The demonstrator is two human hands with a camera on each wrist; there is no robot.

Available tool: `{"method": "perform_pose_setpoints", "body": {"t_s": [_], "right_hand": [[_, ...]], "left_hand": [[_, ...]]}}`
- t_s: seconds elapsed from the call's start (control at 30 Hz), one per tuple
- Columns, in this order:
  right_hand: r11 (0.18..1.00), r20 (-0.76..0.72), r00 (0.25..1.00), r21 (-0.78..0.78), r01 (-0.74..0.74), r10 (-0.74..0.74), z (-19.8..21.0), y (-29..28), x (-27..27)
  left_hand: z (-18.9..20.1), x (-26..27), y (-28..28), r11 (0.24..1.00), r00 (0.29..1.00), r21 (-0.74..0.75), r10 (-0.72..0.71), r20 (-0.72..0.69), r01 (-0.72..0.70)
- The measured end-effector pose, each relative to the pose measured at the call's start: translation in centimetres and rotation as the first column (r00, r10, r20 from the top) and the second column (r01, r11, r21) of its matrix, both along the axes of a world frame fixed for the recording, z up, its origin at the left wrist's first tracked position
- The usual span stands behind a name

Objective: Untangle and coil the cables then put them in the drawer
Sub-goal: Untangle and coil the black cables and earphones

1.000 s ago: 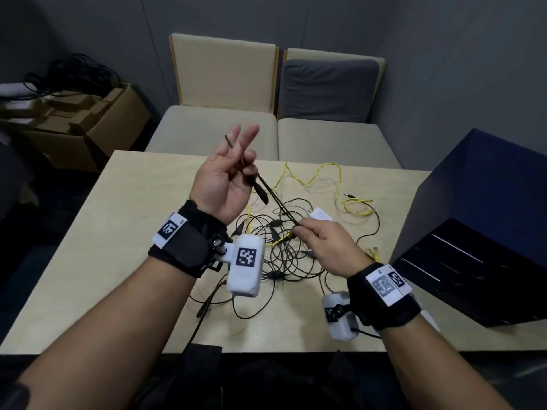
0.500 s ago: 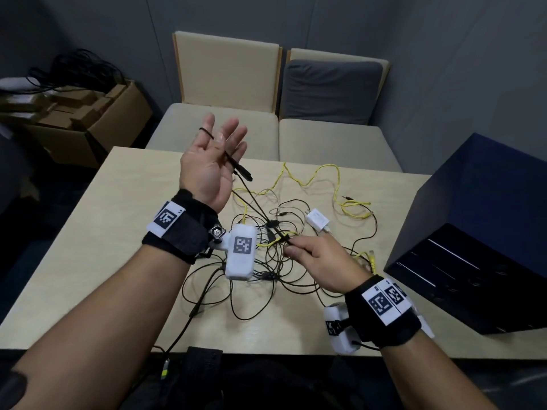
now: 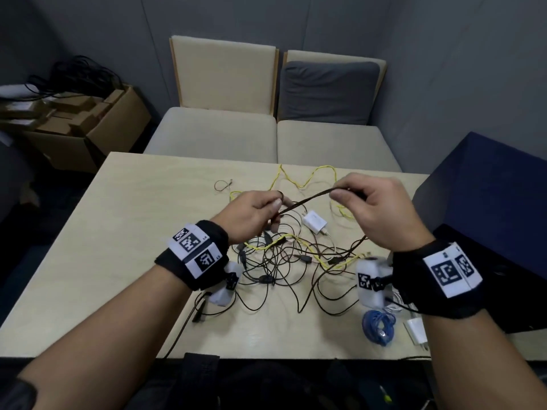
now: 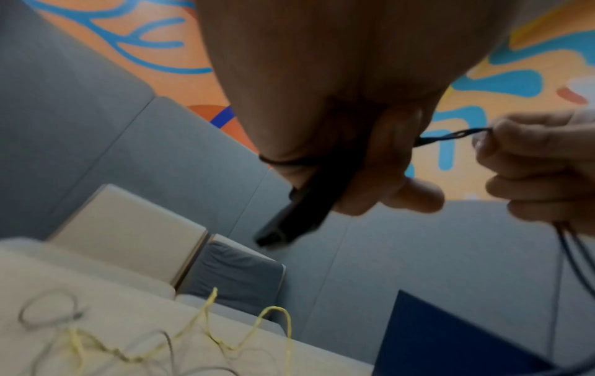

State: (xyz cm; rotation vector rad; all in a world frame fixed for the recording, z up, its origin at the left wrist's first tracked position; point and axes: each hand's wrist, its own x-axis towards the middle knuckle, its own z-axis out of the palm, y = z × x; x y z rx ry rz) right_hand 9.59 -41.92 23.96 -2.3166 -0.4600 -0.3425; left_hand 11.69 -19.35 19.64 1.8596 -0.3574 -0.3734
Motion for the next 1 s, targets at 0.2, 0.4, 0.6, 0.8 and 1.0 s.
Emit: {"method": "perform_pose_setpoints", "body": {"t_s": [0.2, 0.4, 0.6, 0.8, 1.0], "right_hand": [[0.995, 0.055, 0.996, -0.068, 0.080, -0.076, 1.4, -1.2, 1.8], [0.985, 0.048, 0.985, 0.053, 0.165, -0.168, 0.7, -1.0, 4.2], [0.978, -0.111, 0.973, 0.007, 0.207, -0.205, -2.4, 0.5, 4.8], [0.995, -0.174, 0.983, 0.068, 0.077, -0.064, -5.3, 2.2, 3.7], [0.994, -0.223, 0.975, 0.101, 0.038, -0.015, -6.9, 2.7, 3.3]], "left_hand": [[0.1, -0.4, 0.0, 0.965, 0.977, -0.203, -0.187, -0.103, 0.163], [1.3, -1.6, -1.1, 0.836, 0.926, -0.525, -0.311, -0.215, 0.159], [2.2, -2.2, -1.5, 0.660, 0.914, -0.750, -0.337, -0.228, 0.056], [3.5, -0.5, -0.4, 0.458, 0.944, -0.869, -0.162, -0.288, -0.187], [3.0, -0.3, -1.1, 0.473, 0.929, -0.827, -0.045, -0.366, -0.303]]}}
